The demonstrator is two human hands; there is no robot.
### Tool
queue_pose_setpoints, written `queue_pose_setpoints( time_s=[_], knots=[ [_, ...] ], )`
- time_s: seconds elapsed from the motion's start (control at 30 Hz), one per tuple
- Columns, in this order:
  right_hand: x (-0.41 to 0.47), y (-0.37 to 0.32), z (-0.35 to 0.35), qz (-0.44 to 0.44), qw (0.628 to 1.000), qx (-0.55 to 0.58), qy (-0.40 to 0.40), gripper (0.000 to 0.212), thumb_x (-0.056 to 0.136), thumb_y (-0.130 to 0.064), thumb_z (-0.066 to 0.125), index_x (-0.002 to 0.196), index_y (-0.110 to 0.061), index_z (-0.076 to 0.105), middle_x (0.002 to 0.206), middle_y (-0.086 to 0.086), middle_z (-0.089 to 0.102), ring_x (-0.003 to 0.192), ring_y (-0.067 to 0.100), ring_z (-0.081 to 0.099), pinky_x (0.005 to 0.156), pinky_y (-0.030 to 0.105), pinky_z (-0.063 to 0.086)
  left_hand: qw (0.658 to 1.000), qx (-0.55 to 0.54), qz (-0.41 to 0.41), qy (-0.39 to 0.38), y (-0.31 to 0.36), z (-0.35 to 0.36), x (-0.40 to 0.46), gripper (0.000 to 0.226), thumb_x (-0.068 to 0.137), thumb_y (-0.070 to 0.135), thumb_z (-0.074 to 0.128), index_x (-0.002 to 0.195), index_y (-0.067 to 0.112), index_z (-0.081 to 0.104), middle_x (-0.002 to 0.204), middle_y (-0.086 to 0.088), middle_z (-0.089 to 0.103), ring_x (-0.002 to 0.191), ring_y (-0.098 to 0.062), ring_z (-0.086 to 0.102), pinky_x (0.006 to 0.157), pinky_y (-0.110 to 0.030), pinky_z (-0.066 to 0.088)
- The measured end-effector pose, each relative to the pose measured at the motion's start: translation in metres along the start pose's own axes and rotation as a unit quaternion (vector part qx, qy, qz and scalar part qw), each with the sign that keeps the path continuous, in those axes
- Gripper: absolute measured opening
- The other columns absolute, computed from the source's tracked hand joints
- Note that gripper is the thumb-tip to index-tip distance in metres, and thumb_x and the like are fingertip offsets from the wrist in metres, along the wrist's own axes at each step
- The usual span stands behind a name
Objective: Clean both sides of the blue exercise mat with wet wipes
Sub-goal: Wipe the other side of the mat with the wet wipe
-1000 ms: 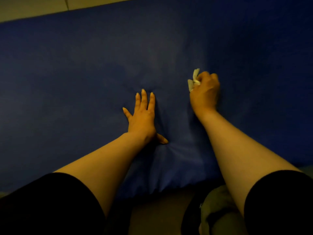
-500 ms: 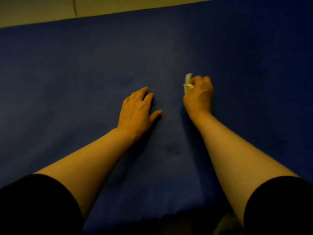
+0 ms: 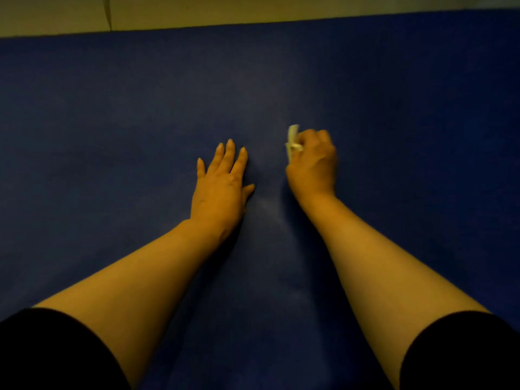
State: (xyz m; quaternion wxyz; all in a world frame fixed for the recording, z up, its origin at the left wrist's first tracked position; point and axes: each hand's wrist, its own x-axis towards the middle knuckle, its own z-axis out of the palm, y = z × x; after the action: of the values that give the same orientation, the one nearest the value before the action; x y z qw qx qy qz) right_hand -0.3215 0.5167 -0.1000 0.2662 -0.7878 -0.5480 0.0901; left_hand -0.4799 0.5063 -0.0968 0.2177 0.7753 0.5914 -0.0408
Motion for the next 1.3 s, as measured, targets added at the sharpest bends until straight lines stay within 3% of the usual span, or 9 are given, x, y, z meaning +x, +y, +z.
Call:
queue_pose_setpoints(
  time_s=[0.13, 0.33, 0.47, 0.57, 0.7, 0.8, 0.93, 1.07, 1.3],
  knots=[
    [-0.011, -0.018, 0.012, -0.108, 0.991, 0.029, -0.067, 0.013, 0.084, -0.009, 0.061, 0.086, 0.004, 0.062, 0.094, 0.024, 0.057, 0.077, 0.042, 0.055, 0.060, 0.039, 0.037, 1.000, -0.003, -0.001, -0.001, 0.001, -0.003, 0.000, 0.069, 0.100, 0.036, 0.045, 0.155, 0.020, 0.006, 0.162, -0.005, -0.005, 0.149, -0.021, -0.007, 0.118, -0.047, -0.003],
    [0.032, 0.010, -0.006, 0.048, 0.999, 0.013, 0.008, 0.021, 0.091, -0.014, 0.057, 0.099, 0.005, 0.061, 0.112, 0.023, 0.054, 0.099, 0.035, 0.055, 0.070, 0.021, 0.033, 1.000, 0.009, -0.007, -0.024, 0.003, -0.009, 0.003, 0.071, 0.100, 0.037, 0.047, 0.155, 0.021, 0.005, 0.162, -0.005, -0.006, 0.149, -0.021, -0.005, 0.119, -0.047, 0.000],
    [0.007, -0.020, 0.009, -0.027, 0.999, 0.012, -0.027, 0.018, 0.089, -0.011, 0.054, 0.093, 0.005, 0.061, 0.102, 0.025, 0.056, 0.087, 0.041, 0.055, 0.068, 0.037, 0.032, 0.999, 0.045, -0.003, -0.027, 0.004, -0.014, 0.004, 0.072, 0.098, 0.042, 0.048, 0.155, 0.021, 0.008, 0.163, -0.005, -0.001, 0.149, -0.021, 0.002, 0.119, -0.048, 0.007],
    [-0.003, -0.034, 0.012, -0.095, 0.987, 0.013, -0.126, 0.016, 0.087, -0.012, 0.059, 0.096, 0.001, 0.061, 0.105, 0.021, 0.055, 0.089, 0.039, 0.055, 0.067, 0.036, 0.033, 0.993, 0.110, 0.026, -0.021, 0.003, -0.029, 0.009, 0.066, 0.094, 0.050, 0.050, 0.149, 0.021, 0.028, 0.158, -0.007, 0.024, 0.143, -0.023, 0.027, 0.117, -0.045, 0.014],
    [0.052, -0.006, -0.007, -0.008, 0.994, -0.053, -0.091, 0.028, 0.089, -0.026, 0.062, 0.104, -0.002, 0.060, 0.114, 0.018, 0.054, 0.101, 0.034, 0.054, 0.073, 0.031, 0.033, 0.992, 0.112, 0.046, 0.016, -0.003, -0.060, 0.035, 0.046, 0.090, 0.047, 0.059, 0.121, 0.014, 0.053, 0.123, -0.010, 0.056, 0.111, -0.031, 0.055, 0.097, -0.039, 0.034],
    [0.068, 0.007, -0.007, 0.035, 0.995, -0.085, -0.047, 0.023, 0.093, -0.022, 0.054, 0.101, -0.001, 0.059, 0.114, 0.018, 0.054, 0.098, 0.035, 0.055, 0.067, 0.029, 0.030, 0.998, 0.035, 0.043, 0.012, -0.010, -0.063, 0.061, 0.058, 0.091, 0.043, 0.059, 0.135, 0.007, 0.046, 0.143, -0.015, 0.041, 0.128, -0.033, 0.043, 0.103, -0.042, 0.036],
    [0.046, -0.016, 0.017, -0.070, 0.995, -0.040, -0.049, 0.014, 0.089, -0.011, 0.054, 0.093, 0.001, 0.059, 0.103, 0.021, 0.055, 0.087, 0.040, 0.053, 0.068, 0.038, 0.033, 0.996, 0.015, 0.070, 0.048, -0.017, -0.048, 0.089, 0.059, 0.102, 0.030, 0.041, 0.152, 0.007, 0.020, 0.161, -0.010, 0.009, 0.149, -0.023, 0.006, 0.119, -0.036, 0.005],
    [0.062, -0.011, 0.024, -0.149, 0.986, -0.004, -0.071, 0.015, 0.082, -0.014, 0.059, 0.080, 0.000, 0.062, 0.088, 0.021, 0.058, 0.075, 0.038, 0.056, 0.063, 0.033, 0.033, 0.994, 0.020, 0.064, 0.084, -0.025, -0.036, 0.106, 0.059, 0.103, 0.030, 0.036, 0.153, 0.006, 0.015, 0.162, -0.010, 0.006, 0.149, -0.023, 0.001, 0.119, -0.041, 0.000],
    [0.089, -0.003, 0.022, -0.032, 0.999, -0.011, 0.040, 0.015, 0.087, -0.008, 0.052, 0.087, 0.004, 0.061, 0.099, 0.023, 0.057, 0.083, 0.040, 0.056, 0.064, 0.031, 0.031, 0.986, 0.055, 0.057, 0.144, -0.025, -0.015, 0.107, 0.059, 0.103, 0.038, 0.020, 0.154, 0.008, 0.011, 0.162, -0.009, 0.007, 0.149, -0.020, 0.002, 0.121, -0.041, -0.003]
  ],
)
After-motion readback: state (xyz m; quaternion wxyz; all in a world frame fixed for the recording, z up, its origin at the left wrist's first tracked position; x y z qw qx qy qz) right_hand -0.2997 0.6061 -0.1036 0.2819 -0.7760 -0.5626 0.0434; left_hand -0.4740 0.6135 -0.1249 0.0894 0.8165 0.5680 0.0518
